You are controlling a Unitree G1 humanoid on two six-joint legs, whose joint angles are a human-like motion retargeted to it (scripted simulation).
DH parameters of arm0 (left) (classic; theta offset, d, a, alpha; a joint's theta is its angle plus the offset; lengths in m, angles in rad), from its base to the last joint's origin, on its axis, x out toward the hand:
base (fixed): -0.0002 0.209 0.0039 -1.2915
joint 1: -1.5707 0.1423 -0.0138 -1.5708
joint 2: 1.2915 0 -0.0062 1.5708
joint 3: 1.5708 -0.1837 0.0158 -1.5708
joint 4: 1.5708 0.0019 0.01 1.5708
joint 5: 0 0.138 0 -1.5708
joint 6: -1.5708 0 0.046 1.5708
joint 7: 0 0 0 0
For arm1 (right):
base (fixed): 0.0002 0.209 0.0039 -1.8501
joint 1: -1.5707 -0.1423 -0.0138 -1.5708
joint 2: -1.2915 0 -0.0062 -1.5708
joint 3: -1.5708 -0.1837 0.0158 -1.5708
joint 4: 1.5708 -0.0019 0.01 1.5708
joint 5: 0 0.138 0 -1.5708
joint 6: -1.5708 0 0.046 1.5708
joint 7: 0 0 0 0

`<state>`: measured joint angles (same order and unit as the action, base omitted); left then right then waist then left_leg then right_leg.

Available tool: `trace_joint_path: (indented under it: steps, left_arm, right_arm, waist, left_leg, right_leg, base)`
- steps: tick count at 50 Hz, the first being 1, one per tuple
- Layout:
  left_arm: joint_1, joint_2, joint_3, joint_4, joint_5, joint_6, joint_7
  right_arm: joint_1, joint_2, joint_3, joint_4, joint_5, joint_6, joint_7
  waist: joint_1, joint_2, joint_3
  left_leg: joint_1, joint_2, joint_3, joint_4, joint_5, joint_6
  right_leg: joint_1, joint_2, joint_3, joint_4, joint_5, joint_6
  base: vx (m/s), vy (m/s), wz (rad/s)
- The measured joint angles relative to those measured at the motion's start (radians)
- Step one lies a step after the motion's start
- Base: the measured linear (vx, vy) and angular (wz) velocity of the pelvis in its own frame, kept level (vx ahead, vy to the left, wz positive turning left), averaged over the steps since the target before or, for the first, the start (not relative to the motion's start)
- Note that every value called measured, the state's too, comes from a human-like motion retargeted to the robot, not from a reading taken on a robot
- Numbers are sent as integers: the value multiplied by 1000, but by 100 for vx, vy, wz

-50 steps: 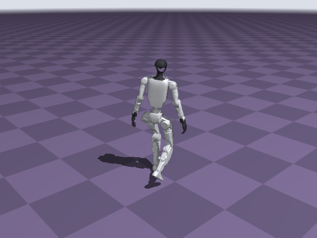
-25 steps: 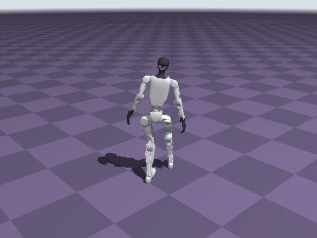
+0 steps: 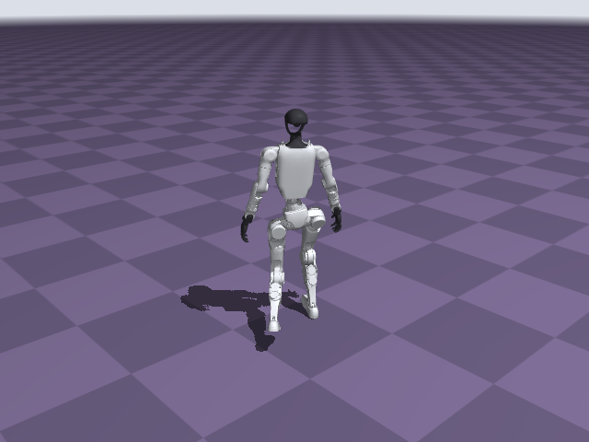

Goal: Walk

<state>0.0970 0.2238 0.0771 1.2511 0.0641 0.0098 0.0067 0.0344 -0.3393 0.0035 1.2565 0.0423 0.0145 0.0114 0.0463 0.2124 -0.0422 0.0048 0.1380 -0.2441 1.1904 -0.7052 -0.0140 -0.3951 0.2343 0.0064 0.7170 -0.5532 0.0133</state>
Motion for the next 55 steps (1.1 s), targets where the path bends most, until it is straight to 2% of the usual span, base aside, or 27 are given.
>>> trace_joint_path:
  steps: [6, 10, 13, 18, 23, 25, 30, 33, 35, 45, 55]
  left_arm:
    - [18, 5, -54, -46, 20, -14, -30]
    - [32, 8, -74, -77, 33, -23, -42]
    - [34, 15, -84, -95, 37, -27, -52]
    - [48, 19, -91, -108, 39, -37, -59]
    - [61, 25, -92, -108, 34, -41, -56]
    - [69, 24, -92, -108, 30, -41, -50]
    - [65, 37, -84, -108, 8, -42, -38]
    - [67, 36, -84, -112, -3, -46, -27]
    - [51, 45, -84, -110, -15, -50, -23]
    - [13, 31, -123, -126, -52, -72, 2]
    - [9, -39, -180, -49, -58, -80, 0]
  right_arm:
    - [-31, -40, 31, -30, -15, -8, -4]
    - [-44, -64, 41, -35, -28, -9, -3]
    - [-58, -81, 41, -30, -41, -10, 5]
    - [-56, -88, 49, -20, -60, -15, 11]
    - [-42, -75, 57, -6, -68, -23, 10]
    - [-31, -63, 63, -3, -69, -25, 8]
    - [-25, -29, 80, 5, -74, -30, 9]
    - [-14, -5, 95, 2, -81, -34, 12]
    - [-25, 13, 105, 1, -89, -36, 16]
    - [-66, 69, 185, -32, -127, -47, 12]
    - [-150, 85, 247, -48, -168, -56, -39]
  waist:
    - [54, -14, -8]
    - [96, -25, -14]
    - [116, -52, -24]
    - [128, -75, -38]
    - [123, -81, -53]
    - [122, -68, -58]
    - [105, -96, -72]
    - [107, -89, -74]
    - [100, -117, -79]
    - [128, -122, -54]
    - [152, -145, -47]
  left_leg:
    - [-214, 126, 133, 163, -34, 61]
    - [-335, 155, 200, 178, -99, 100]
    - [-404, 124, 255, 102, -129, 122]
    - [-444, 72, 343, -84, -132, 121]
    - [-397, 32, 408, -269, -97, 103]
    - [-384, 45, 419, -284, -97, 94]
    - [-298, -12, 428, -434, -67, 106]
    - [-291, -1, 413, -421, -79, 103]
    - [-254, -43, 409, -509, -49, 115]
    - [-284, -43, 362, -448, -70, 124]
    - [-352, -91, 349, -445, -62, 140]
  right_leg:
    - [55, -34, -54, -78, -14, -8]
    - [84, -57, -90, -122, -19, -2]
    - [123, -95, -114, -204, -1, 7]
    - [153, -139, -165, -249, -2, 17]
    - [201, -156, -212, -294, -4, 19]
    - [204, -148, -230, -272, -17, 16]
    - [266, -171, -257, -340, -4, 17]
    - [269, -169, -270, -302, -14, 17]
    - [298, -184, -276, -359, 7, 18]
    - [279, -196, -313, -274, -10, 13]
    - [192, -273, -374, -156, -43, 3]
  base:
    - [20, -11, 57]
    - [16, -9, 55]
    - [16, -6, 66]
    - [14, -4, 70]
    - [14, 0, 68]
    - [11, 1, 57]
    - [12, 2, 58]
    - [6, 2, 45]
    - [10, 3, 53]
    - [1, 5, 50]
    - [-2, 11, 78]
